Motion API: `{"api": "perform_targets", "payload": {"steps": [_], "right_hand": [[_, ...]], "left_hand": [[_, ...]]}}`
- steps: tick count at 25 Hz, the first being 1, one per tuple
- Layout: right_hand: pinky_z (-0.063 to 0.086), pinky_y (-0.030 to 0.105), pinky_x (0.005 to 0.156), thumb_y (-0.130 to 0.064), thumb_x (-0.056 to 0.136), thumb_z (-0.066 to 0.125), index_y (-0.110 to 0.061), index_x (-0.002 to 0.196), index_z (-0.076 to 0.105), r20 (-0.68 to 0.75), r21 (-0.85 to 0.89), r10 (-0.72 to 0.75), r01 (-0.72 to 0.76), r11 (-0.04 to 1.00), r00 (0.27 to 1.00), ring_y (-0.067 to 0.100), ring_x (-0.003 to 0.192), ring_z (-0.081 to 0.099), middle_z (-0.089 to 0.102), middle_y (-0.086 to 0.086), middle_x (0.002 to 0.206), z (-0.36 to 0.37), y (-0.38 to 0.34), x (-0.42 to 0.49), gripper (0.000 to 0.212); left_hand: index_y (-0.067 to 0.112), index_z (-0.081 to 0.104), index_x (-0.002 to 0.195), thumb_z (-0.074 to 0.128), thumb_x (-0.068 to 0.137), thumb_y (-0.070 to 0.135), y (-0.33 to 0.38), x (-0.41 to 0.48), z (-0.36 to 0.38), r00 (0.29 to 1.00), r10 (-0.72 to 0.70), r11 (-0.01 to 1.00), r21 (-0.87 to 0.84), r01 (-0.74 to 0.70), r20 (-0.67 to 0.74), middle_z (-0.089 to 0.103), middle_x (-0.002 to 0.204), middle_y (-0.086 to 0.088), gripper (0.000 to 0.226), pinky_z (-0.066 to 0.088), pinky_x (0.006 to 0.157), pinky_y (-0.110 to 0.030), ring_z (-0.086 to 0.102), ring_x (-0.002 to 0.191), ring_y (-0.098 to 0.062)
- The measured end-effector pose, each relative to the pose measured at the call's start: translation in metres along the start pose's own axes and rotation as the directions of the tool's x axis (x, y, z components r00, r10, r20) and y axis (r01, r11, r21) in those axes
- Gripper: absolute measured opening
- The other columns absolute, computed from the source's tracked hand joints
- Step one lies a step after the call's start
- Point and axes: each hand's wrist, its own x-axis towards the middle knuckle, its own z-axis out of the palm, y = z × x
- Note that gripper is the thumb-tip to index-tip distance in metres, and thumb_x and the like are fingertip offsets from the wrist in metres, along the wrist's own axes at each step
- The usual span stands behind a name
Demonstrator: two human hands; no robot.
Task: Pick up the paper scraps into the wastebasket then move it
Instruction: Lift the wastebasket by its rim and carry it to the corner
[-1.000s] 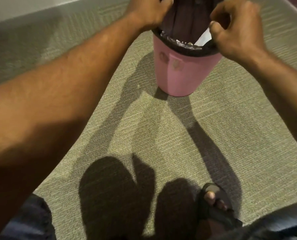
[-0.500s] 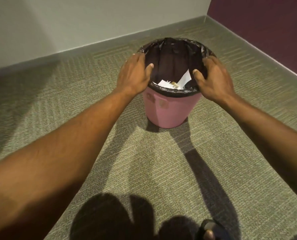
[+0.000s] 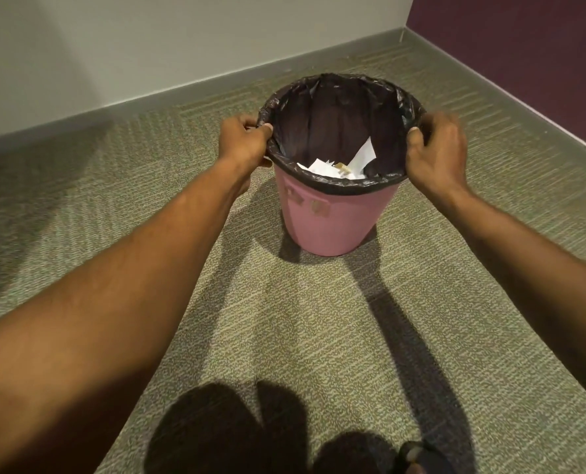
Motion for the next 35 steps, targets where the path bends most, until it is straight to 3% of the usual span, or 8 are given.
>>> {"api": "perform_targets", "payload": {"steps": [2, 4, 7, 19, 24, 27, 31, 35], "right_hand": [[0.051, 0.027, 0.082, -0.014, 0.095, 0.049, -0.008, 0.107, 0.064, -0.062, 0.068, 0.111, -0.107, 0.992, 0.992, 0.016, 0.096, 0.060, 0.063, 0.007, 0.113, 0.001, 0.003, 0.005, 0.021], [0.044, 0.011, 0.059, -0.013, 0.095, 0.054, -0.011, 0.097, 0.067, -0.086, 0.132, 0.224, -0.212, 0.968, 0.971, 0.004, 0.072, 0.057, 0.064, 0.001, 0.092, 0.002, 0.007, 0.011, 0.014], [0.036, 0.020, 0.045, -0.016, 0.091, 0.060, -0.015, 0.063, 0.058, -0.020, 0.211, 0.329, -0.318, 0.924, 0.944, 0.007, 0.048, 0.042, 0.049, -0.002, 0.057, 0.001, 0.011, 0.018, 0.028], [0.057, 0.032, 0.040, -0.016, 0.093, 0.064, -0.007, 0.074, 0.058, 0.305, 0.232, 0.506, -0.578, 0.783, 0.807, 0.015, 0.052, 0.065, 0.065, 0.004, 0.072, -0.021, -0.002, 0.031, 0.021], [0.059, 0.031, 0.049, -0.013, 0.090, 0.062, -0.009, 0.078, 0.060, 0.359, 0.224, 0.552, -0.643, 0.732, 0.753, 0.016, 0.062, 0.062, 0.059, 0.004, 0.071, -0.046, -0.023, 0.020, 0.013], [0.056, 0.031, 0.046, -0.014, 0.092, 0.061, -0.013, 0.065, 0.057, 0.403, 0.207, 0.562, -0.670, 0.713, 0.723, 0.012, 0.052, 0.061, 0.058, 0.001, 0.062, -0.083, -0.049, 0.020, 0.028], [0.061, 0.050, 0.065, -0.017, 0.096, 0.059, -0.003, 0.078, 0.063, 0.460, 0.176, 0.594, -0.723, 0.668, 0.660, 0.024, 0.072, 0.063, 0.064, 0.009, 0.076, -0.146, -0.097, 0.027, 0.023], [0.061, 0.042, 0.060, -0.020, 0.099, 0.057, -0.006, 0.080, 0.063, 0.492, 0.175, 0.580, -0.726, 0.665, 0.650, 0.029, 0.071, 0.065, 0.066, 0.013, 0.079, -0.227, -0.148, 0.039, 0.024]], "left_hand": [[-0.004, 0.062, 0.104, 0.058, 0.091, 0.002, 0.006, 0.001, -0.002, 0.996, -0.086, 0.994, -0.067, 0.086, 0.001, 0.067, 0.086, -0.013, 0.014, 0.063, 0.062, -0.039, 0.068, 0.069, -0.022], [-0.001, 0.063, 0.093, 0.060, 0.089, 0.000, 0.010, 0.002, -0.004, 0.989, -0.149, 0.983, -0.110, 0.149, 0.013, 0.067, 0.080, -0.009, 0.004, 0.061, 0.055, -0.033, 0.067, 0.062, -0.019], [0.006, 0.061, 0.081, 0.060, 0.088, -0.002, 0.014, 0.006, -0.007, 0.974, -0.224, 0.965, -0.127, 0.228, 0.045, 0.064, 0.073, -0.005, 0.010, 0.056, 0.048, -0.026, 0.065, 0.056, -0.015], [0.015, 0.058, 0.073, 0.057, 0.091, 0.001, 0.021, 0.005, -0.014, 0.902, -0.413, 0.905, -0.058, 0.422, 0.125, 0.064, 0.072, 0.000, 0.023, 0.049, 0.040, -0.019, 0.064, 0.042, -0.006], [0.012, 0.060, 0.073, 0.062, 0.088, 0.000, 0.042, -0.021, -0.026, 0.868, -0.496, 0.867, -0.048, 0.497, 0.031, 0.065, 0.075, -0.002, 0.019, 0.057, 0.063, -0.033, 0.063, 0.059, -0.014], [0.010, 0.060, 0.076, 0.060, 0.089, -0.002, 0.082, -0.039, -0.042, 0.843, -0.536, 0.841, -0.062, 0.538, 0.036, 0.068, 0.076, -0.004, 0.017, 0.058, 0.059, -0.031, 0.066, 0.054, -0.012], [0.001, 0.064, 0.097, 0.060, 0.090, -0.001, 0.157, -0.068, -0.070, 0.803, -0.590, 0.803, -0.042, 0.595, 0.083, 0.069, 0.086, -0.010, 0.009, 0.054, 0.049, -0.025, 0.067, 0.066, -0.018], [-0.002, 0.065, 0.099, 0.063, 0.090, 0.006, 0.243, -0.103, -0.105, 0.792, -0.578, 0.814, 0.064, 0.578, 0.198, 0.069, 0.086, -0.012, 0.012, 0.057, 0.053, -0.028, 0.067, 0.078, -0.025]]}}
